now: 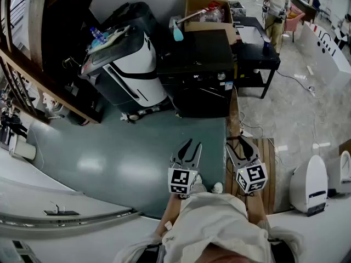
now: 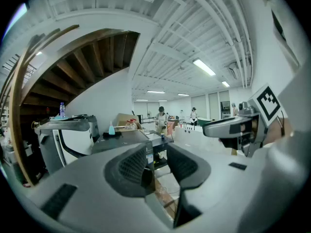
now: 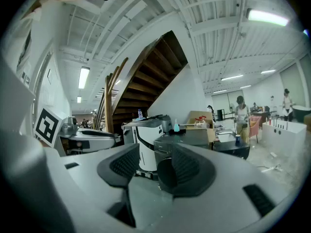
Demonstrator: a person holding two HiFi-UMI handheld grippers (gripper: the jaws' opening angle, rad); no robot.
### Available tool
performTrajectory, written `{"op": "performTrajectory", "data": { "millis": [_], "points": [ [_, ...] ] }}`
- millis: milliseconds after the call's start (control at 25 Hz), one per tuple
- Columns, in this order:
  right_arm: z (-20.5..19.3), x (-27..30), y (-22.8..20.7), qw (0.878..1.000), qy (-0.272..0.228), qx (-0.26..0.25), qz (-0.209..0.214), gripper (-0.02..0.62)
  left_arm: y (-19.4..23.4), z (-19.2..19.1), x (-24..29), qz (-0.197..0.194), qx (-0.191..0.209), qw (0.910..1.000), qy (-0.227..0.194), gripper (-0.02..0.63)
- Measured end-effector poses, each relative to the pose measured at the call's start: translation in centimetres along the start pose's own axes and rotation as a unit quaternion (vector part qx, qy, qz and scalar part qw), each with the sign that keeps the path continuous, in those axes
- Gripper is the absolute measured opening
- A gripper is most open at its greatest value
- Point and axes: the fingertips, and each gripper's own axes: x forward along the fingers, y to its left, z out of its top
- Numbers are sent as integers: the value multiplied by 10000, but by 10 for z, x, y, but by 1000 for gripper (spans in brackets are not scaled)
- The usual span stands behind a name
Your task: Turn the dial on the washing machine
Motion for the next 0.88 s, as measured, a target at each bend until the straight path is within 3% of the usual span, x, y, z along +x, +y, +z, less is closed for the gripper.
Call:
{"op": "performTrajectory", "data": {
  "millis": [160, 360, 640, 880],
  "points": [
    [-10, -5, 1, 9999, 38, 97, -34, 225, -12, 1, -7, -13, -51, 10000, -36, 135],
    [-17, 0, -3, 9999, 105, 64, 20, 242, -20, -23, -12, 4, -182, 9996, 230, 135],
    [-17, 11, -20, 9999, 123, 57, -105, 242, -15, -10, 19, -142, -1, 9999, 80, 135],
    [-14, 34, -39, 9994, 207, 67, -271, 236, 2, -5, 49, -256, -76, 9996, 20, 136]
  ]
}}
